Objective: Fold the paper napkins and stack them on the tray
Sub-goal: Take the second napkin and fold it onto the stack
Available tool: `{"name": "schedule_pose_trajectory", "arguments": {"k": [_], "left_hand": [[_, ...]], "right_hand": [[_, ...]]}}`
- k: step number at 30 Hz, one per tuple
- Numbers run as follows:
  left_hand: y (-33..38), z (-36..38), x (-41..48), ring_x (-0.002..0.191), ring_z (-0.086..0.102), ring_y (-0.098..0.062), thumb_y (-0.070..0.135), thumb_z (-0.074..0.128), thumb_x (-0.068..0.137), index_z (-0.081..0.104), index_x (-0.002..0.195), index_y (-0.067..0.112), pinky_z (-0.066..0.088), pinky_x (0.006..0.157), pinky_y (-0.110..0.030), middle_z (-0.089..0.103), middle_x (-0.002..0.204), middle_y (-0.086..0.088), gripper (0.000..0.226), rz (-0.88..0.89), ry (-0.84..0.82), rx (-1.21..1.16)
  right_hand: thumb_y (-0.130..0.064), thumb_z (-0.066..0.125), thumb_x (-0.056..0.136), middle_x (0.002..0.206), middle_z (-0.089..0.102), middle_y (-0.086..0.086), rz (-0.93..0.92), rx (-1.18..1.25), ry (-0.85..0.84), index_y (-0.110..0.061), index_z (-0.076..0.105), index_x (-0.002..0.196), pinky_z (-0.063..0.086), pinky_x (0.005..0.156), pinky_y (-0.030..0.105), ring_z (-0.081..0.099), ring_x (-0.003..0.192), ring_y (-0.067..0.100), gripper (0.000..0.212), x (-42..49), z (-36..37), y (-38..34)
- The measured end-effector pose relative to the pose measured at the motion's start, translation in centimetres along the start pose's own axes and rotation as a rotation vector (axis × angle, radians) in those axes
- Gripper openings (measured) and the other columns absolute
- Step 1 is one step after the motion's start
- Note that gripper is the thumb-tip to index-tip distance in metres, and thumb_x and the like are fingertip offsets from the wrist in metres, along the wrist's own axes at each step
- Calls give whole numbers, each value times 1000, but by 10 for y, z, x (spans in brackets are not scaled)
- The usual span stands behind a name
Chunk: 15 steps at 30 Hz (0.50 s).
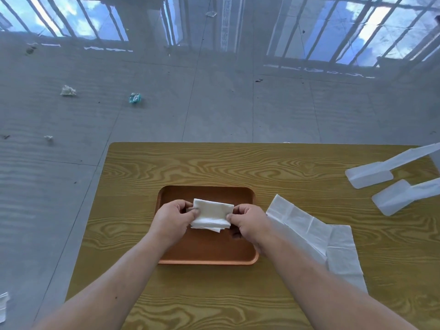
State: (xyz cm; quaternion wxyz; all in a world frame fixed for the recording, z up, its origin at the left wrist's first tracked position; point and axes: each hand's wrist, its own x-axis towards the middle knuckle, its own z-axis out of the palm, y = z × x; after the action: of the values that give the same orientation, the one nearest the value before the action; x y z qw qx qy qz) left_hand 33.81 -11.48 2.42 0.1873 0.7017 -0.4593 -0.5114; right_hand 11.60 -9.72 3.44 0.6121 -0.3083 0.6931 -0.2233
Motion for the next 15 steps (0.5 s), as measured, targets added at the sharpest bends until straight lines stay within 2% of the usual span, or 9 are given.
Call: {"name": "schedule_pose_trajectory", "arguments": {"k": [5,10,13,15], "left_hand": [[-21,1,16,57,57,-12,49,76,90,69,73,26,42,54,-32,66,62,9,29,18,88,225],[-30,11,25,63,59,-11,48,72,92,65,72,28,40,53,-31,67,69,8,30,9,99,312],[-33,16,25,68,62,-13,48,68,93,64,74,28,41,54,-32,68,72,8,28,6,93,365],[-33,18,22,78,63,-14,50,66,94,64,83,30,48,61,-34,70,84,9,24,50,120,439]], "right_hand": [[-21,68,94,60,74,3,18,-211,40,-4,73,88,53,47,26,67,46,11,19,24,17,13],[-24,62,92,59,75,2,-31,-391,98,-13,69,78,63,59,40,68,45,12,18,40,26,21],[-29,60,91,63,75,2,-59,-519,117,-16,67,77,65,64,44,73,58,19,19,42,28,23],[-36,60,92,71,72,-1,-120,-677,152,-21,62,79,59,66,42,69,70,21,20,40,28,25]]}}
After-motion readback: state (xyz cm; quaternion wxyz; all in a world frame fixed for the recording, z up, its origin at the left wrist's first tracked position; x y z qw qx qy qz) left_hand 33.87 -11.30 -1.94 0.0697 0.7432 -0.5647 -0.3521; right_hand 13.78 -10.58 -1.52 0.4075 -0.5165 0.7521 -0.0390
